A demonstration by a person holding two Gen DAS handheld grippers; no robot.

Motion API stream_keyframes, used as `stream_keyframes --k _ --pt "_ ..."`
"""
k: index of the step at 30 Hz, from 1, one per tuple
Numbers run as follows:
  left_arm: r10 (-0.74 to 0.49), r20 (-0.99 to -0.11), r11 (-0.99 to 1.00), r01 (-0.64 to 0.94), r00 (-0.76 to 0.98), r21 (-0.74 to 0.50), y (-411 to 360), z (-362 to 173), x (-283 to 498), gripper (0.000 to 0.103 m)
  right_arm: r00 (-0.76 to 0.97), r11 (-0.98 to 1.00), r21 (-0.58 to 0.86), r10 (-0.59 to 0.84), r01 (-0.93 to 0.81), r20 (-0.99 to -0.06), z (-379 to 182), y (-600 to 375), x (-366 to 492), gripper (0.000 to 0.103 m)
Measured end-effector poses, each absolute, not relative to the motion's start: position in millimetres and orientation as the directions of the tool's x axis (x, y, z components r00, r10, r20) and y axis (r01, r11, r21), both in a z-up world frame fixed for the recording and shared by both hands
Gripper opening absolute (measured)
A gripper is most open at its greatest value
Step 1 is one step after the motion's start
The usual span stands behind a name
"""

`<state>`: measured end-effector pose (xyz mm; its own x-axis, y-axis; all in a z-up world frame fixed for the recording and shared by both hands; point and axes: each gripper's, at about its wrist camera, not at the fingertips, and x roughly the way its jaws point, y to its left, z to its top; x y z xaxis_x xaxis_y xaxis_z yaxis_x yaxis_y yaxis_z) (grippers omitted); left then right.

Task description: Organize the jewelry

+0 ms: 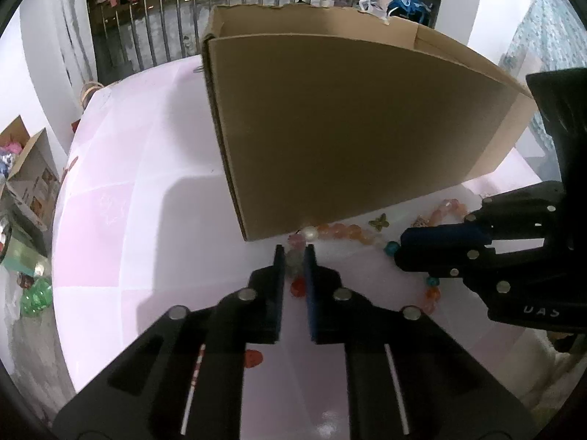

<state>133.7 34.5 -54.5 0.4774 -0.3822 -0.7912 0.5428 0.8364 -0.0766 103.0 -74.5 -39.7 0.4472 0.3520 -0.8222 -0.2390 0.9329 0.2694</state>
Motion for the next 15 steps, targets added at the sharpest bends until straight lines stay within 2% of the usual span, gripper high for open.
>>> stream_keyframes --k 9,15 --pt "-0.406 -0.755 0.833 0.549 0.515 -0.073 42.3 -29.4 115.7 0.008 0.493 0.92 0.289 0.386 -0.265 -0.78 -15.8 -86.8 80.4 0.01" --pt "-0.454 -0.704 0.83 0.547 0.546 -0.11 57.7 9.3 93.8 0.008 0.544 0.91 0.305 0.413 -0.282 -0.73 16.2 -96.0 65.3 0.01"
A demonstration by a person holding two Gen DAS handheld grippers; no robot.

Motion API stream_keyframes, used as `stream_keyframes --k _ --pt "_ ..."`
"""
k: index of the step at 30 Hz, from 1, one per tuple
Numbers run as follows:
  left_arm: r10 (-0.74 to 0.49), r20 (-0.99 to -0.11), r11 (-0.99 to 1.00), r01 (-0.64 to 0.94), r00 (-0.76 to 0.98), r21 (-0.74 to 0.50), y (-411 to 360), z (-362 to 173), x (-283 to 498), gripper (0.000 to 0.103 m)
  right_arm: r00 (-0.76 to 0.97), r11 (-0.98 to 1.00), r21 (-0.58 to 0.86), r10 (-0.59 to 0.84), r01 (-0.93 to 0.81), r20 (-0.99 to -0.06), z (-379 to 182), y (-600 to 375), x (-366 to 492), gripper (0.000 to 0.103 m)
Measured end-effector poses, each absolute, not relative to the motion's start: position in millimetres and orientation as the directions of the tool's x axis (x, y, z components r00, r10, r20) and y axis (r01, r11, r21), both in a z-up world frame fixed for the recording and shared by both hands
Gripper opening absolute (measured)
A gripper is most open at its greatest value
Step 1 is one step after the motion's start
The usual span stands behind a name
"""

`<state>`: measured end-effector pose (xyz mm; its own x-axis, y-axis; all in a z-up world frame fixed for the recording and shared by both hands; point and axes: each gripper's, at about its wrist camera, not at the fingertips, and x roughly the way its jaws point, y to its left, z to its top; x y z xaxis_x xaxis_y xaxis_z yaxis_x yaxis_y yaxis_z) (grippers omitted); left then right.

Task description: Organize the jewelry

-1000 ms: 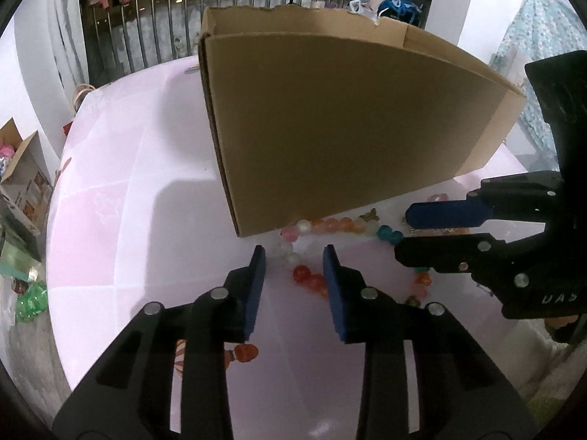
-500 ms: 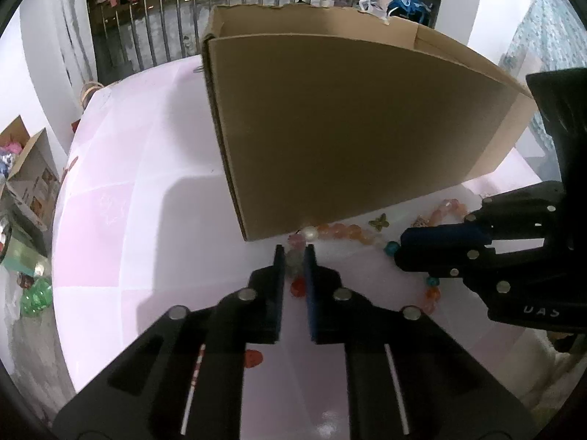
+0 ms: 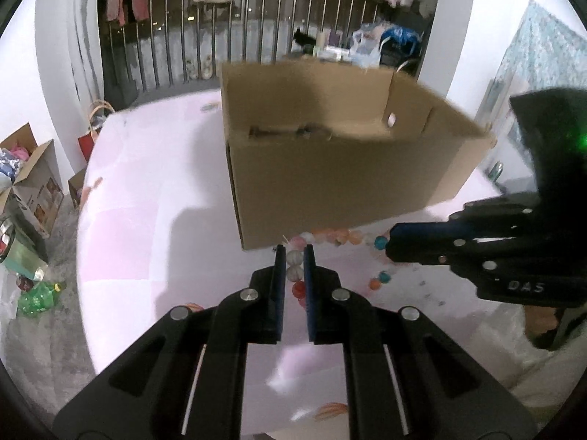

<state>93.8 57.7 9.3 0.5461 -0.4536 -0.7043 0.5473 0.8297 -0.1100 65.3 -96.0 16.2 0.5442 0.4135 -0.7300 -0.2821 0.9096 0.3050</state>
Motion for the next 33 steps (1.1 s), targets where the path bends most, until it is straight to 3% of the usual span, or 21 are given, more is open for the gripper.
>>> stream_keyframes --k 10,13,18,24,31,33 --pt "-0.577 -0.497 0.775 0.627 0.648 -0.082 50.8 134.1 107.5 0.008 0.718 0.903 0.249 0.429 -0.35 -0.548 116.8 -117.9 88.2 0.01" --pt "-0.586 -0.478 0.76 0.648 0.655 -0.044 30.7 148.9 131.7 0.008 0.732 0.911 0.238 0.413 -0.338 -0.542 124.8 -128.8 109.4 0.01" --pt "-0.568 -0.569 0.751 0.657 0.595 -0.063 2.3 124.7 187.4 0.008 0.672 0.915 0.285 0.403 -0.285 -0.621 102.2 -140.2 152.0 0.01" --pt "-0.474 -0.735 0.787 0.607 0.485 -0.107 -9.6 49.0 240.6 0.008 0.537 0.913 0.334 0.407 -0.233 -0.739 53.3 -135.3 191.9 0.01" --pt "-0.44 -0.765 0.795 0.6 0.47 -0.089 -9.1 31.8 255.7 0.01 0.521 0.937 0.282 0.349 -0.206 -0.779 37.3 -129.1 201.5 0.012" --pt "-0.447 -0.758 0.796 0.597 0.474 -0.097 -9.2 35.3 254.4 0.018 0.541 0.942 0.271 0.335 -0.198 -0.771 40.0 -129.3 197.9 0.021"
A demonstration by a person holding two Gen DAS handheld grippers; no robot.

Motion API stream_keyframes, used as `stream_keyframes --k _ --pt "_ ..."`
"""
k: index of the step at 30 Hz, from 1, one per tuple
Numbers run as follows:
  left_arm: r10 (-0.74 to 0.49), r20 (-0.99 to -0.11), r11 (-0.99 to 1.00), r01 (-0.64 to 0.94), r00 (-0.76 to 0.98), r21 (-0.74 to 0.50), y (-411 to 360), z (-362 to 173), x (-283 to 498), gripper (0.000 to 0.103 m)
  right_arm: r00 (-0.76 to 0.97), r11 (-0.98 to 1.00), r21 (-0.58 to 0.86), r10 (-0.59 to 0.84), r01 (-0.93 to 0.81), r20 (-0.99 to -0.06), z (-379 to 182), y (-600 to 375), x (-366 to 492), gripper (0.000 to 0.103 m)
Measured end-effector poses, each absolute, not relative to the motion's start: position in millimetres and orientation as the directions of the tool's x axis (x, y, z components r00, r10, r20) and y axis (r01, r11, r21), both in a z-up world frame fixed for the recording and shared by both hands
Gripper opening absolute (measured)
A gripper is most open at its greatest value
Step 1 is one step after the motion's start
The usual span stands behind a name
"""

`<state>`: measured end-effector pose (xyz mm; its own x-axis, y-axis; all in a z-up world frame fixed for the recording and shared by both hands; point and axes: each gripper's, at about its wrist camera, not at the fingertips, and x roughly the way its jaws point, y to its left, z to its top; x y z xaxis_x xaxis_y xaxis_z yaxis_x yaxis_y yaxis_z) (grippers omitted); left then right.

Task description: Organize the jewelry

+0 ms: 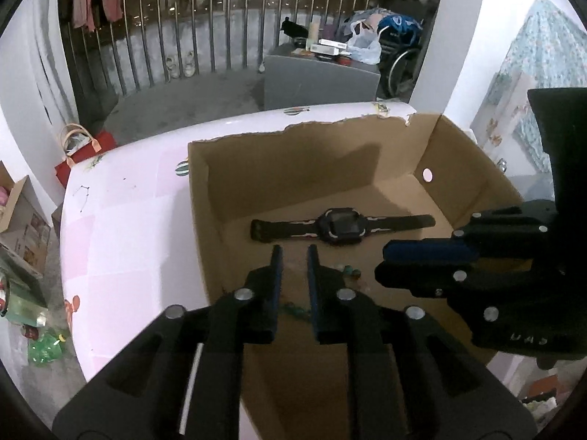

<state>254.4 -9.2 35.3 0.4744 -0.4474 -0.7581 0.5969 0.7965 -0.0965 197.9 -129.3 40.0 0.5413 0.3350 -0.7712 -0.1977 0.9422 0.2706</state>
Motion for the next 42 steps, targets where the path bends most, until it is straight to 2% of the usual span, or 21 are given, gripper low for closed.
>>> stream_keyframes --k 3,11,16,21,28,34,42 --pt "-0.445 -0.736 0.806 0.586 0.51 -0.081 -11.7 41.8 247.9 0.028 0.588 0.949 0.241 0.315 -0.202 -0.745 51.3 -130.5 187.3 0.029" --pt "-0.518 -0.595 0.801 0.593 0.615 -0.083 21.6 78.6 189.7 0.036 0.703 0.934 0.231 0.358 -0.273 -0.615 87.2 -158.0 111.3 0.036" --pt "-0.591 -0.534 0.761 0.637 0.604 -0.122 42.3 78.6 135.5 0.039 0.689 0.934 0.213 0.357 -0.288 -0.631 74.2 -175.1 61.7 0.039" --pt "-0.62 -0.559 0.72 0.683 0.55 -0.127 39.7 50.6 98.2 0.039 0.638 0.948 0.213 0.316 -0.236 -0.702 38.7 -188.2 21.7 0.041" --pt "-0.559 -0.657 0.689 0.724 0.505 -0.029 8.6 -6.6 79.8 0.039 0.585 0.971 0.145 0.231 -0.191 -0.777 0.3 -190.5 2.6 0.041" --pt "-0.53 -0.686 0.654 0.755 0.498 0.042 -10.7 -32.3 80.0 0.039 0.576 0.975 0.115 0.205 -0.189 -0.791 -11.1 -190.3 12.0 0.041" --pt "-0.515 -0.699 0.649 0.759 0.496 0.06 -23.2 -45.6 88.5 0.038 0.566 0.969 0.127 0.229 -0.213 -0.792 -22.4 -190.2 30.9 0.041"
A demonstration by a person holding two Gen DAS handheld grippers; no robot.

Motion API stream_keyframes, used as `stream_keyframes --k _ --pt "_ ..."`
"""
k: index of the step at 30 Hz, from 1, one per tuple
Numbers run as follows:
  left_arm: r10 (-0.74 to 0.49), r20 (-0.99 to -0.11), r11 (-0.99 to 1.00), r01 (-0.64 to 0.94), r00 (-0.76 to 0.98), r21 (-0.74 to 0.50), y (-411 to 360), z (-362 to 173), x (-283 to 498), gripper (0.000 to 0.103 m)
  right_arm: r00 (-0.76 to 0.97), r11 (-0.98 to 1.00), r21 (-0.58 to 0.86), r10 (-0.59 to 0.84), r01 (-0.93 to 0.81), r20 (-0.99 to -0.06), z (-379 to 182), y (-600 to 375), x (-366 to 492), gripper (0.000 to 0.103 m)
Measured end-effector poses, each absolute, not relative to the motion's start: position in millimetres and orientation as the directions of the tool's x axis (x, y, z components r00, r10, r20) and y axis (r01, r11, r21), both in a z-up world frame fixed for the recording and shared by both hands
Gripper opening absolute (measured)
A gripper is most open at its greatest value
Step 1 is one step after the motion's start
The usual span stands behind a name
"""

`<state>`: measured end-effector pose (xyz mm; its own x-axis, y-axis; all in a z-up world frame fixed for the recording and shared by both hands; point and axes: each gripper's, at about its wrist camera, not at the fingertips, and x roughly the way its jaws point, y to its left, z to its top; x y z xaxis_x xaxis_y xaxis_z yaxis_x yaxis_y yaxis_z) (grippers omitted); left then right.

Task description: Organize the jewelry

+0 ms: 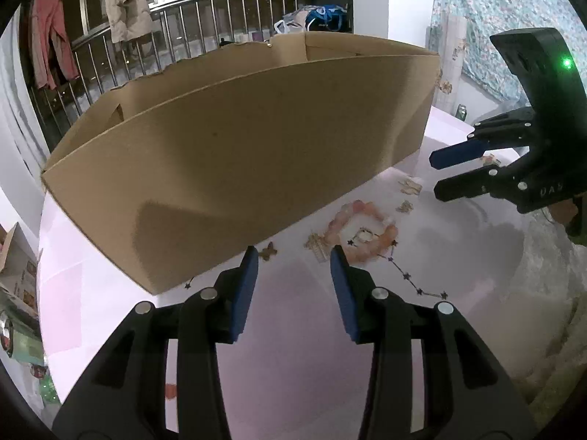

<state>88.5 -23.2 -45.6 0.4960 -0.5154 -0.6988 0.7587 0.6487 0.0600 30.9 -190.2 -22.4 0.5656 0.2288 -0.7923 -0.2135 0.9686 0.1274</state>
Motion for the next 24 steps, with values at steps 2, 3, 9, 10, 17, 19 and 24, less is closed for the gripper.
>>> stream_keyframes --k 2,3,9,10,17,19,24 --pt "-0.513 -0.698 0.655 0.754 0.5 0.059 -27.2 -48.2 92.3 0.035 0.563 0.967 0.129 0.233 -0.218 -0.793 -24.7 -188.9 33.2 0.041" --pt "-0.506 -0.701 0.66 0.749 0.503 0.061 -29.5 -49.9 94.8 0.032 0.561 0.967 0.132 0.235 -0.219 -0.794 -25.7 -188.7 34.1 0.041" --pt "-0.467 -0.721 0.697 0.715 0.512 0.057 -35.3 -56.5 104.6 0.021 0.557 0.967 0.143 0.24 -0.211 -0.795 -29.5 -190.1 34.9 0.041" --pt "-0.462 -0.721 0.702 0.71 0.517 0.059 -35.9 -57.0 105.0 0.021 0.556 0.967 0.147 0.242 -0.209 -0.795 -30.0 -190.4 35.0 0.041" --pt "-0.445 -0.723 0.725 0.687 0.528 0.056 -35.5 -58.1 103.0 0.019 0.548 0.964 0.156 0.25 -0.214 -0.798 -32.8 -187.6 37.1 0.041" --pt "-0.445 -0.724 0.722 0.69 0.527 0.059 -36.4 -58.2 102.4 0.016 0.55 0.964 0.155 0.25 -0.214 -0.797 -31.9 -186.8 37.7 0.041" --pt "-0.424 -0.726 0.697 0.707 0.542 0.121 -47.6 -57.1 97.3 0.006 0.553 0.965 0.151 0.247 -0.215 -0.796 -29.8 -186.9 36.0 0.041"
